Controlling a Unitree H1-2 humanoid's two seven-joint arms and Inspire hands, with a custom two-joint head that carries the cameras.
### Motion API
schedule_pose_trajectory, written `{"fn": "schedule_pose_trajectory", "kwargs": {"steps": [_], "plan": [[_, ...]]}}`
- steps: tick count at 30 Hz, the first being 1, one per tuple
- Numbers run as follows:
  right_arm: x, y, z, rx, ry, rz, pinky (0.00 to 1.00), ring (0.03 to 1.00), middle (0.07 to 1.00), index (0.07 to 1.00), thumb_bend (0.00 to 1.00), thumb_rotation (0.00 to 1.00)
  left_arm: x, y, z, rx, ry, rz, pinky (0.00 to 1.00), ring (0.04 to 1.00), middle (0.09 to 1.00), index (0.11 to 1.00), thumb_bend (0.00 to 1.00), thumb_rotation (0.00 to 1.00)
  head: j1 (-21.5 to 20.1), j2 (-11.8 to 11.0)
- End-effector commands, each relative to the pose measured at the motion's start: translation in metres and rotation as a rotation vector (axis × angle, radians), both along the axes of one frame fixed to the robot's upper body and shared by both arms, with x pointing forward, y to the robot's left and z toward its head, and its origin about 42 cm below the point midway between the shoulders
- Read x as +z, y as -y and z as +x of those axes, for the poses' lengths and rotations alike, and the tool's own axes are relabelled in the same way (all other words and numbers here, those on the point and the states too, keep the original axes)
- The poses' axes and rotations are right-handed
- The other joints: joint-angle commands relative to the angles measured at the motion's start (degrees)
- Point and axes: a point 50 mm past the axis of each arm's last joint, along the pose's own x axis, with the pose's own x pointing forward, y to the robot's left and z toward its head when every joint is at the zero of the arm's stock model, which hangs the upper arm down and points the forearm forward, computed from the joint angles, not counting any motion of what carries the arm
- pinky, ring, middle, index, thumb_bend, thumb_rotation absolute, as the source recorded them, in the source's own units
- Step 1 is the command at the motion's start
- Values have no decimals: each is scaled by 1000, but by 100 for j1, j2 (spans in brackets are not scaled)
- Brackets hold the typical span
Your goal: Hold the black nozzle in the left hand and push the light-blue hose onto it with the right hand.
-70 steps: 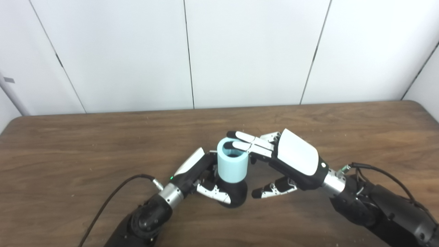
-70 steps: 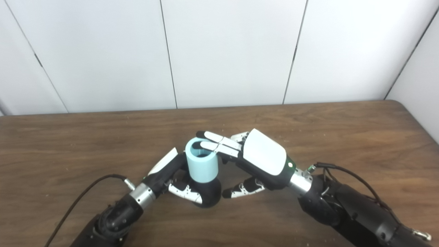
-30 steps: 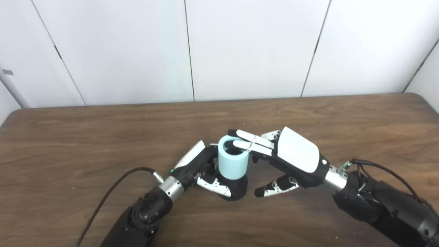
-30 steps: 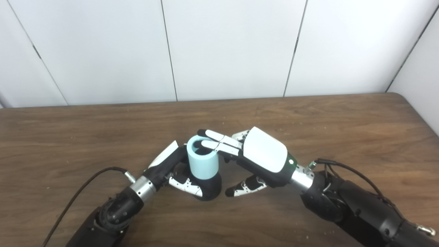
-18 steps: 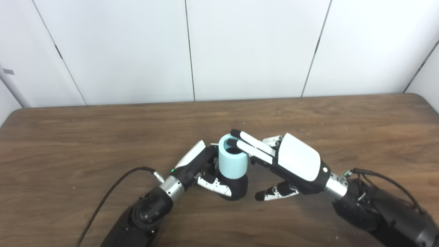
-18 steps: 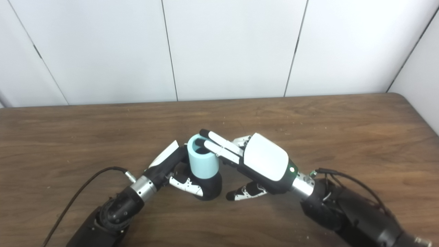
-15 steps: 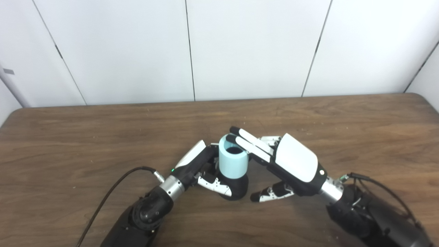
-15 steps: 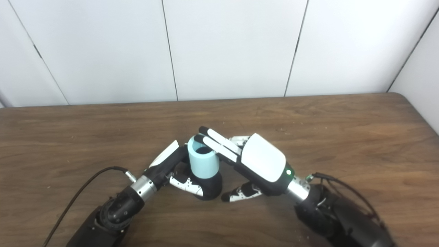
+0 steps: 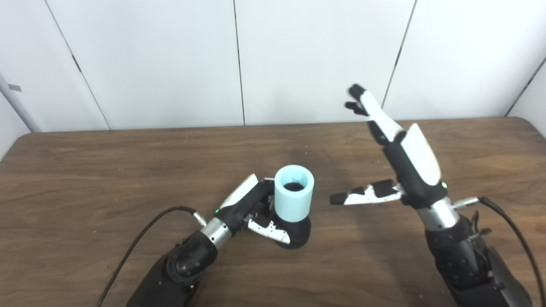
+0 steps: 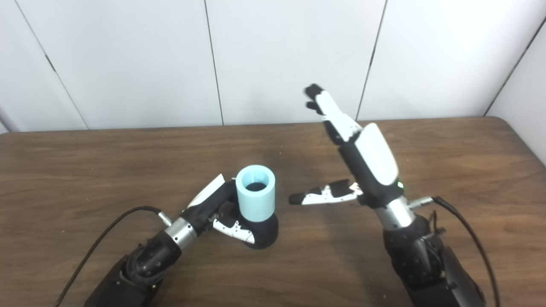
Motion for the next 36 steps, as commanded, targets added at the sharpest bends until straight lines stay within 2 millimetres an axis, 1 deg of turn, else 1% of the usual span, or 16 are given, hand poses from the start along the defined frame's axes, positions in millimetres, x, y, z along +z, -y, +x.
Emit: {"fn": "schedule_pose_trajectory", "kwargs": {"steps": [1, 3, 6, 7, 9, 10, 12, 14, 17, 20, 23, 27, 31, 33, 35, 36], "plan": [[8, -2, -4, 23, 11, 74, 789, 859, 1000, 1000, 704, 291, -42, -20, -14, 27, -140, 205, 178, 248, 340, 495, 519, 86, -10, -6], [-2, -2, -10, 18, -56, 133, 786, 859, 1000, 1000, 702, 276, -40, -22, -14, 23, -123, 205, 182, 253, 345, 495, 519, 85, -6, -15], [-15, -2, -19, 17, -144, 204, 786, 861, 1000, 1000, 697, 276, -34, -25, -14, 17, -85, 198, 228, 328, 444, 496, 519, 85, 11, -19], [-20, -2, -22, 18, -177, 231, 787, 862, 1000, 1000, 694, 283, -31, -26, -14, 14, -63, 191, 271, 390, 515, 590, 721, 216, 11, -24], [-35, -3, -29, 16, -267, 306, 789, 866, 1000, 1000, 696, 294, -23, -32, -14, 10, 6, 166, 435, 550, 653, 707, 879, 346, 32, -33], [-40, -4, -31, 16, -304, 337, 796, 871, 1000, 1000, 702, 306, -19, -35, -14, 9, 35, 155, 629, 713, 767, 794, 941, 400, 48, -35], [-53, -4, -38, 14, -396, 412, 804, 875, 1000, 1000, 710, 320, -9, -42, -14, 12, 116, 123, 760, 829, 848, 858, 978, 440, 87, -36], [-65, -5, -43, 15, -478, 484, 813, 885, 1000, 1000, 714, 331, 0, -49, -13, 23, 183, 90, 877, 907, 914, 927, 996, 486, 84, -32], [-73, -7, -46, 21, -572, 571, 826, 891, 1000, 1000, 705, 333, 6, -58, -13, 49, 248, 44, 969, 950, 957, 983, 1000, 527, 65, -66], [-75, -9, -45, 24, -641, 637, 845, 903, 1000, 1000, 678, 322, 18, -64, -16, 89, 313, -9, 973, 967, 974, 999, 993, 547, 84, -87], [-79, -9, -43, 16, -647, 637, 850, 916, 1000, 1000, 657, 301, 26, -73, -20, 141, 342, -52, 966, 974, 984, 1000, 991, 564, 96, -82], [-86, -10, -42, 9, -646, 606, 842, 908, 992, 1000, 648, 293, 29, -85, -23, 202, 335, -120, 996, 993, 999, 1000, 999, 615, 97, -89], [-87, -11, -43, 9, -654, 587, 821, 896, 982, 1000, 645, 291, 28, -91, -28, 240, 304, -184, 998, 999, 1000, 1000, 1000, 643, 121, -92], [-87, -11, -44, 12, -659, 583, 817, 894, 979, 1000, 643, 289, 29, -94, -34, 262, 280, -229, 997, 1000, 1000, 1000, 1000, 648, 121, -92], [-86, -11, -44, 15, -665, 578, 816, 893, 975, 1000, 638, 281, 30, -95, -48, 318, 244, -313, 996, 1000, 1000, 1000, 1000, 653, 214, -78], [-86, -11, -44, 15, -666, 575, 821, 891, 969, 995, 637, 278, 31, -94, -55, 345, 232, -346, 998, 1000, 1000, 1000, 1000, 685, 214, -78]]}}
